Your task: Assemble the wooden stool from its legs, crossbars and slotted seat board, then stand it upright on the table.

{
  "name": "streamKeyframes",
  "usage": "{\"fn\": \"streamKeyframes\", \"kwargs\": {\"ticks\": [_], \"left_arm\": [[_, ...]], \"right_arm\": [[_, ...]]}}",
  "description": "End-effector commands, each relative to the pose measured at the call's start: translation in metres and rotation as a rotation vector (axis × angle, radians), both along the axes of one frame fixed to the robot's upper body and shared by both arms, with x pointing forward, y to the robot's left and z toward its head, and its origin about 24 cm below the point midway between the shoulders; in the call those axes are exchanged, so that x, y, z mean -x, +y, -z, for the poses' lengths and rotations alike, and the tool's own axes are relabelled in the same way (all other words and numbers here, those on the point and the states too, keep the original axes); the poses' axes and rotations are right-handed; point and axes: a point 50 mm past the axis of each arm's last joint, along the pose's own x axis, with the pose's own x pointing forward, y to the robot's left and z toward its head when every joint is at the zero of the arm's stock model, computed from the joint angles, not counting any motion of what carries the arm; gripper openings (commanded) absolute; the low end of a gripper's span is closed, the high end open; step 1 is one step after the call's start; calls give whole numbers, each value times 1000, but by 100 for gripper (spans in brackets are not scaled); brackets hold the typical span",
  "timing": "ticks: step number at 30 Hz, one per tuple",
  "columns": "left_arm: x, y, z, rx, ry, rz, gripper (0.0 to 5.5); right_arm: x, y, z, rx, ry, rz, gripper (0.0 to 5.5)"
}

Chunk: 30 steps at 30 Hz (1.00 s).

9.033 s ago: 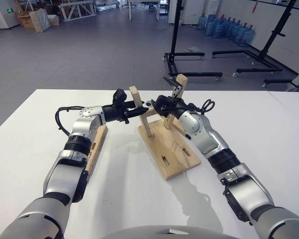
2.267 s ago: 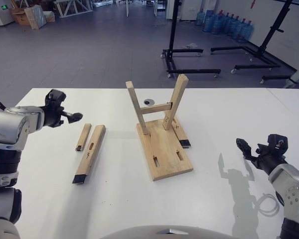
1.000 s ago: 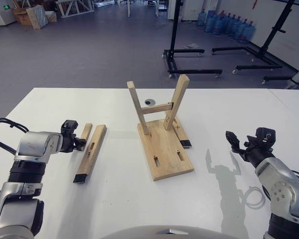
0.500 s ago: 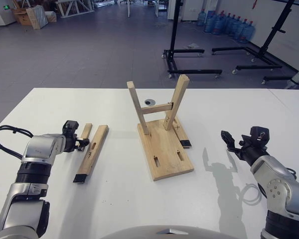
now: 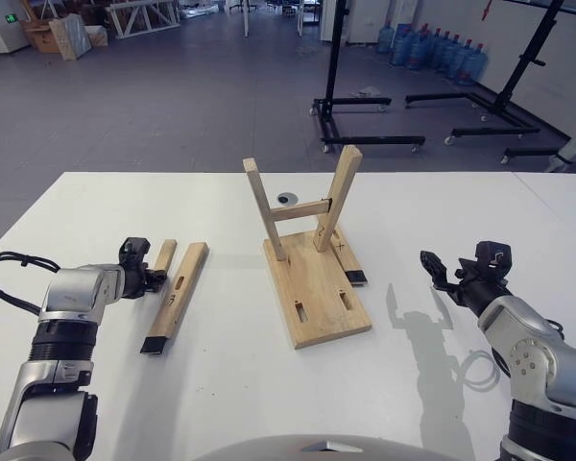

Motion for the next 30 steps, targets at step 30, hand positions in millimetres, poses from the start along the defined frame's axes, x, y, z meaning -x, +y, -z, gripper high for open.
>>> {"fn": "streamKeyframes", "kwargs": {"ticks": [30], "left_arm": [[-15, -124, -273, 1044, -854, 1059, 128]], "right_arm": [[-57, 41, -274, -234, -687, -825, 436]]}}
